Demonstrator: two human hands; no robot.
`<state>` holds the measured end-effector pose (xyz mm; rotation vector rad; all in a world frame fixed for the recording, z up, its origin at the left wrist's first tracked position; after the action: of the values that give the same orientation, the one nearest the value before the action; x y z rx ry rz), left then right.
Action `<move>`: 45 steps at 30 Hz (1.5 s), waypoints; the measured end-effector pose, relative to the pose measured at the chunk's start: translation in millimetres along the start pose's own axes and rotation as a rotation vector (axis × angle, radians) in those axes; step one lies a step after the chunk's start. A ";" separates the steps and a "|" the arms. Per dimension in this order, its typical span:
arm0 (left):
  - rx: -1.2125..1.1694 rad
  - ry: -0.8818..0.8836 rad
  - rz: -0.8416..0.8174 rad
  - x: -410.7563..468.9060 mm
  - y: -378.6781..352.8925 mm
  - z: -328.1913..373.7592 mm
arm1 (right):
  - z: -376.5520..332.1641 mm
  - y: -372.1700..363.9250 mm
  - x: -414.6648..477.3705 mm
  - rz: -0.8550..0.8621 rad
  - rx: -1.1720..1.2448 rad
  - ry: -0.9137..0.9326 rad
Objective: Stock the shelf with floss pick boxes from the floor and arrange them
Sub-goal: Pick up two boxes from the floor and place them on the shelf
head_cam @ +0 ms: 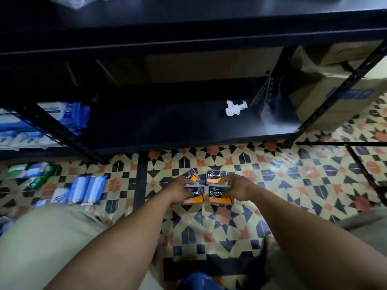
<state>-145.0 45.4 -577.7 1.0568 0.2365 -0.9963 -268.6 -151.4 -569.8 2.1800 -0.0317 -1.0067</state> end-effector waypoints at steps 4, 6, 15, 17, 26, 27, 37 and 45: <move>0.048 0.036 0.065 14.8 4.1 -8.2 | 5.5 1.7 9.8 0.061 0.065 -0.009; 0.067 0.050 0.140 18.6 8.8 -10.0 | 5.7 4.8 11.1 0.115 0.032 0.003; 0.073 -0.062 0.269 -3.0 46.4 34.1 | -39.6 38.9 -10.2 0.230 0.047 0.089; 0.122 -0.117 0.328 -17.2 66.6 53.5 | -57.8 56.8 -26.6 0.290 0.004 0.163; 0.200 -0.346 0.643 -114.9 186.0 137.5 | -122.7 164.8 -125.1 0.638 -0.068 0.422; 0.205 -0.375 0.686 -124.1 200.8 145.3 | -132.9 179.2 -134.5 0.690 -0.070 0.456; 0.148 -0.506 0.863 -122.4 316.5 203.1 | -220.4 287.8 -140.3 0.920 -0.128 0.588; 0.076 -0.412 0.796 -42.8 359.7 205.1 | -238.3 327.4 -56.8 0.836 -0.177 0.525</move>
<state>53.6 -52.8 -225.2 0.8699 -0.5327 -0.4727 -62.5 -232.2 -226.0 1.9062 -0.5343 0.0331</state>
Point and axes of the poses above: each hand's wrist, its own x-axis towards the middle knuckle, its own y-axis out of the back of the hand, z = x × y, the point moved 1 cm from there along x, towards the middle knuckle, and after that the axes turned 3 degrees about z, right-handed, at the moved point
